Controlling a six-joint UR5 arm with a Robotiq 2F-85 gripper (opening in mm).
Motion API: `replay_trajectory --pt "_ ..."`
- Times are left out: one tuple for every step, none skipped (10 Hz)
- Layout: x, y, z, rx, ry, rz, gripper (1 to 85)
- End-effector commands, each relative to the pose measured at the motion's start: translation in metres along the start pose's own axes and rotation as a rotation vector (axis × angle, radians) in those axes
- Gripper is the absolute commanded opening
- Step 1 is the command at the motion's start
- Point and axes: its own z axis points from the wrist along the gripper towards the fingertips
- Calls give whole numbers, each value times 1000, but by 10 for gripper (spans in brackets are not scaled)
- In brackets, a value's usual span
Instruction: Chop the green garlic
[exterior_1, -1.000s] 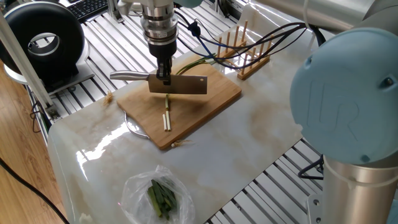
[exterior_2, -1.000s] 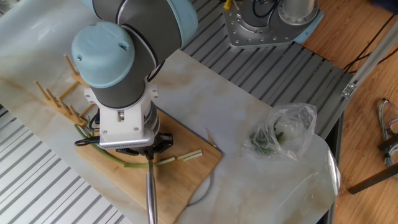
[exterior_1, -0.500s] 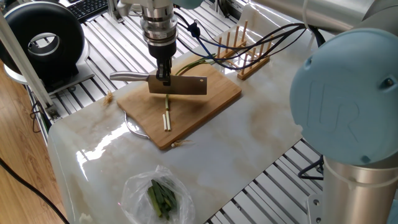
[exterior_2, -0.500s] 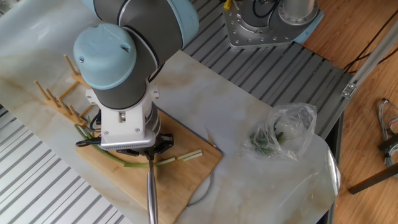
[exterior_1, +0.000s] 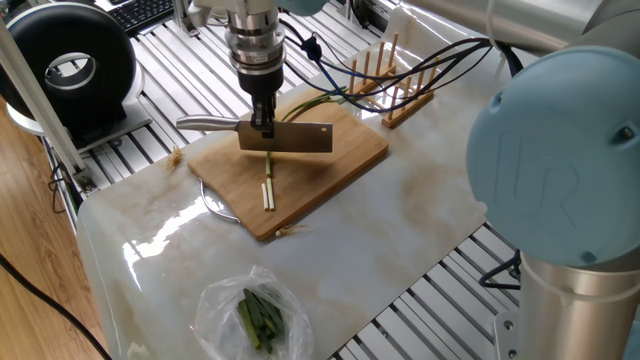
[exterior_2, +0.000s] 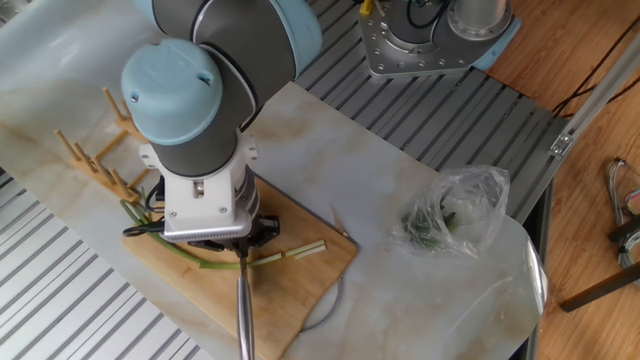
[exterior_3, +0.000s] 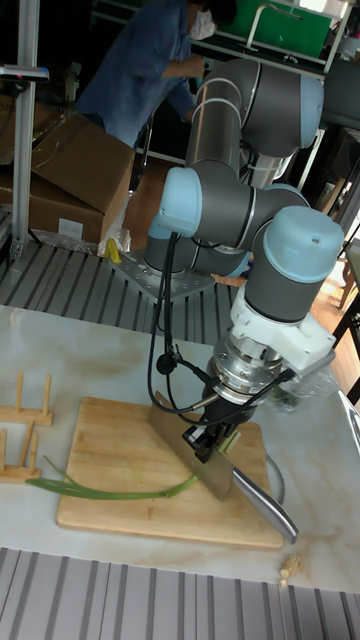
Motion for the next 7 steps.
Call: replay_trajectory --pt "-2 2 -1 -7 -8 6 13" --pt "-2 1 0 -5 -7 6 13" --pt "-2 2 0 -7 -8 8 13" --pt "-4 4 0 -11 -13 9 13" --pt "-4 5 0 -11 -13 12 13" --pt "-5 5 1 -10 -14 13 13" --pt "-4 5 1 -10 -12 14 13"
